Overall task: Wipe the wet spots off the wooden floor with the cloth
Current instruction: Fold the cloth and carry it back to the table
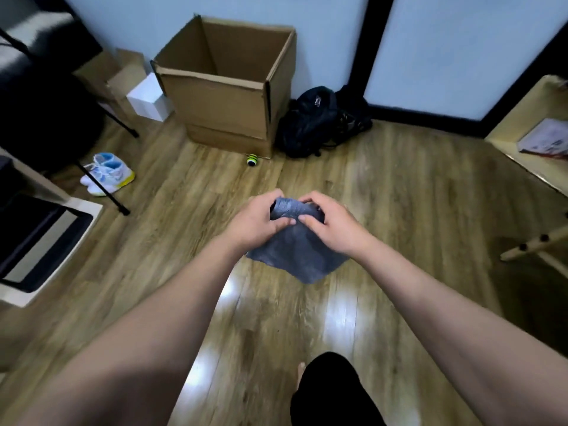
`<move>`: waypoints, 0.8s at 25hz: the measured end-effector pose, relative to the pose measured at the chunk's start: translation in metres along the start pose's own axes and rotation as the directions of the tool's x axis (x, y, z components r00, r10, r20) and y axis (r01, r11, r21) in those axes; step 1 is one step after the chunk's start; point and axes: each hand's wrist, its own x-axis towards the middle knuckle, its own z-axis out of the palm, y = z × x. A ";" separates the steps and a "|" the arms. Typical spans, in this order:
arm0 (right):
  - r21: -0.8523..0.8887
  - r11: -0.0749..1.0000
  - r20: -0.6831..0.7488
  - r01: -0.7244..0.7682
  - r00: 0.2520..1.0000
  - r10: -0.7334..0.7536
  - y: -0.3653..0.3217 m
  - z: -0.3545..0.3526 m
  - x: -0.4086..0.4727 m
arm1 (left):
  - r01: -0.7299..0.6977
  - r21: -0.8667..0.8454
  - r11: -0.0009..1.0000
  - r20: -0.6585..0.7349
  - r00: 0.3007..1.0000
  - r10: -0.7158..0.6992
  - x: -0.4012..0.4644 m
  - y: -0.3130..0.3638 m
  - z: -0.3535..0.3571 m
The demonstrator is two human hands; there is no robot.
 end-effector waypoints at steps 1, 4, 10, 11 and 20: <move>0.028 0.998 0.009 -0.049 0.999 0.049 -0.019 -0.029 0.000 | -0.014 0.002 1.000 0.009 1.000 0.014 0.002 0.031 -0.017; -0.051 0.980 0.143 -0.194 0.969 0.199 -0.067 -0.104 -0.005 | -0.044 0.015 0.999 0.022 0.999 0.044 0.005 0.118 -0.067; 0.089 0.953 0.078 -0.291 0.956 0.284 -0.126 -0.173 -0.030 | 0.016 -0.064 0.998 -0.138 0.990 -0.025 -0.012 0.211 -0.162; 0.164 0.952 -0.016 -0.259 0.964 0.265 -0.136 -0.178 -0.028 | 0.040 -0.103 0.994 -0.172 0.983 -0.057 -0.016 0.213 -0.170; 0.361 0.907 -0.394 -0.216 0.846 0.359 -0.186 -0.190 -0.104 | 0.140 -0.397 0.907 -0.162 0.962 -0.220 -0.087 0.232 -0.154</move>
